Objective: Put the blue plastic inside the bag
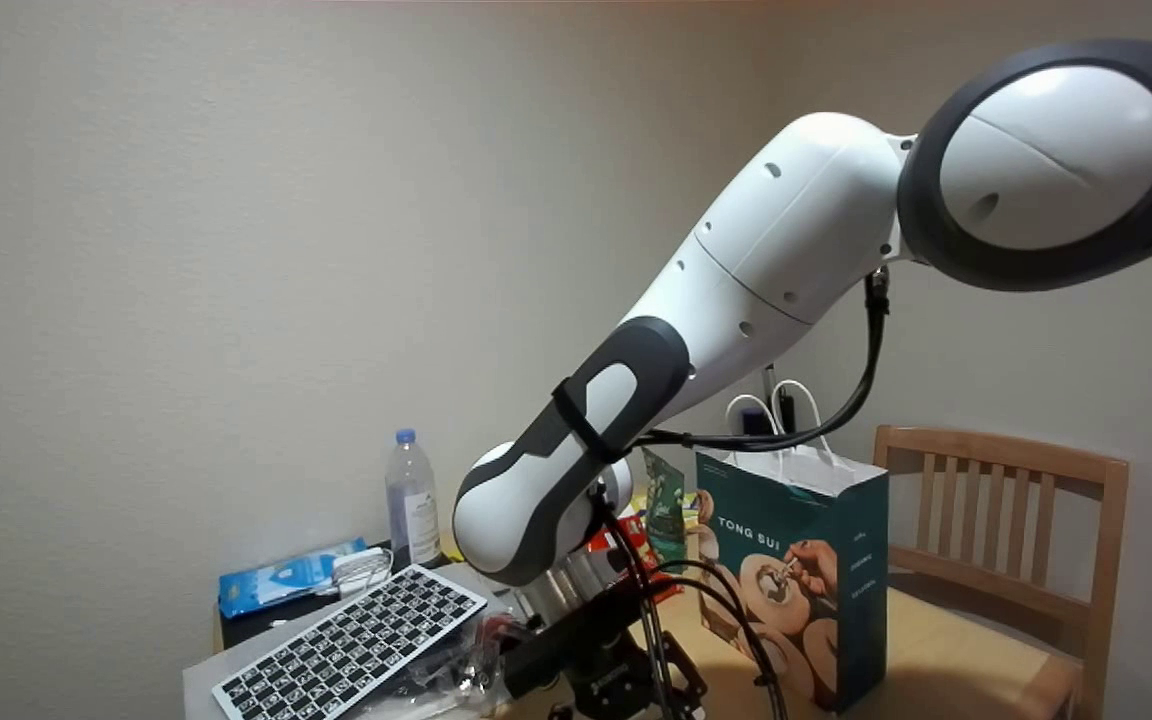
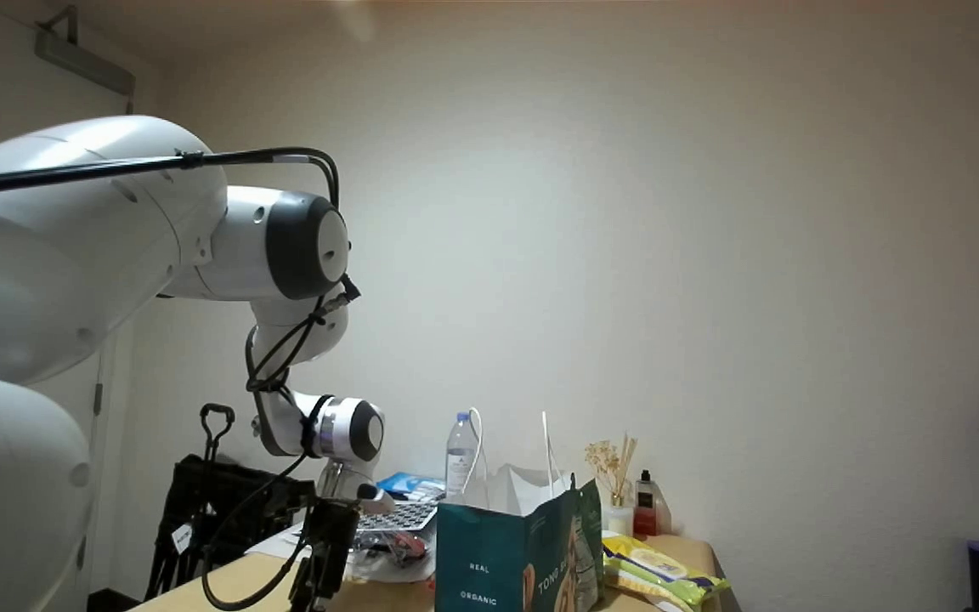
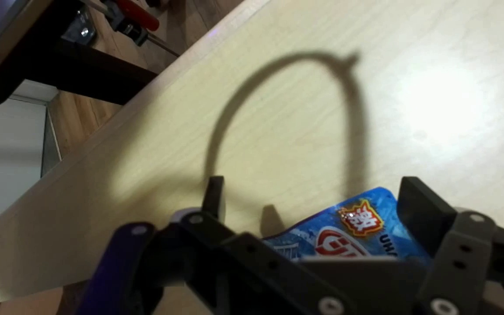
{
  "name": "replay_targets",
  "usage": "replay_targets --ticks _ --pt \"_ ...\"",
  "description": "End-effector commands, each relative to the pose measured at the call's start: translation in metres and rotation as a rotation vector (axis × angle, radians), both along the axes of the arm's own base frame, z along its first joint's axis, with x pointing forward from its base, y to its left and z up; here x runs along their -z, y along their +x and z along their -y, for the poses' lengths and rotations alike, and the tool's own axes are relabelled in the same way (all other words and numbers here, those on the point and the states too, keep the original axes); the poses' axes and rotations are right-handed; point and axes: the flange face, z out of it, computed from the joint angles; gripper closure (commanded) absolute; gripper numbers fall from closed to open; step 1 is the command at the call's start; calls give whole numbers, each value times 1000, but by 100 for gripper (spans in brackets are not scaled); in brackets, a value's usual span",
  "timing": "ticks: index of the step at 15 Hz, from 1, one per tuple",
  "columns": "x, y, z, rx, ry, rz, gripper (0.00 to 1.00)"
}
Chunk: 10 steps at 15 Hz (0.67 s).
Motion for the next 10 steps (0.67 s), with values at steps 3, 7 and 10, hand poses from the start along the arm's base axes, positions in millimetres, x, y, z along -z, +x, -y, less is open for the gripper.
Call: replay_targets --ticks 3,7,10 --pt "25 29 -6 -63 80 122 0" --pt "39 31 -7 -108 110 120 25" --pt "41 35 -10 -116 134 135 40"
